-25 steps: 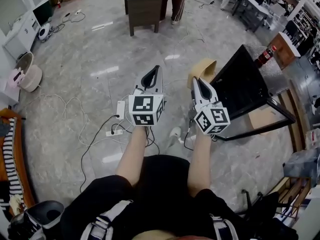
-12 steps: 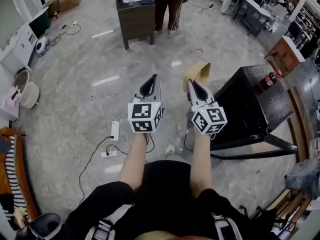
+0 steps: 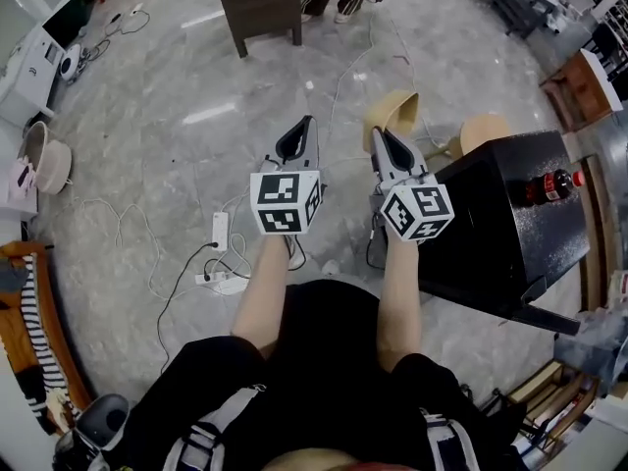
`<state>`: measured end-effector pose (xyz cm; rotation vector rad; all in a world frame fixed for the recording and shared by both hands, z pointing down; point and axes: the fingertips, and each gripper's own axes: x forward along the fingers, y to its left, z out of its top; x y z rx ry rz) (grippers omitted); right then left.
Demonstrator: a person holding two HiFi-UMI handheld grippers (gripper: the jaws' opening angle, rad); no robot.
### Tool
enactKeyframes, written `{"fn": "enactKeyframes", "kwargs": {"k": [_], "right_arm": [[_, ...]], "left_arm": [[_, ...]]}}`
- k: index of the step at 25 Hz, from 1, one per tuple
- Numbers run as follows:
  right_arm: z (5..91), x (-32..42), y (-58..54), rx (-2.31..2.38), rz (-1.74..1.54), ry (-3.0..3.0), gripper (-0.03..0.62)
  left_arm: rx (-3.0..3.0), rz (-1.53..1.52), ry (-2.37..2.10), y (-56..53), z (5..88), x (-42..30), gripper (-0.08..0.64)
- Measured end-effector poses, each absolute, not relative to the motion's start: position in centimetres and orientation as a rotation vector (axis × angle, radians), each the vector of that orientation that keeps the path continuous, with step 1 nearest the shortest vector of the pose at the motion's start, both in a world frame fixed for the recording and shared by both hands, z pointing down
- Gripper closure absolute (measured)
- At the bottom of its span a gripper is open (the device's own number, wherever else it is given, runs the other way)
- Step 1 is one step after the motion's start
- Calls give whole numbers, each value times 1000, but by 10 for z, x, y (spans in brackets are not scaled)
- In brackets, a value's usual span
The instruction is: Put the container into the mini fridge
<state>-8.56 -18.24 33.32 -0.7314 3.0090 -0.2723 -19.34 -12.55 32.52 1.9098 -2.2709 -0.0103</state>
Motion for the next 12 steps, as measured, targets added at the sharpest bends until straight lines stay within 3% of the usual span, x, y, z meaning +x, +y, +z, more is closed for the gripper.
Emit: {"fn": "enactKeyframes", "kwargs": {"k": [12], "right_arm": [[485,-60,-205,-970,-630,3122,571]], "left_arm": [[1847,250,-1943,-185,476,-162,555]]}}
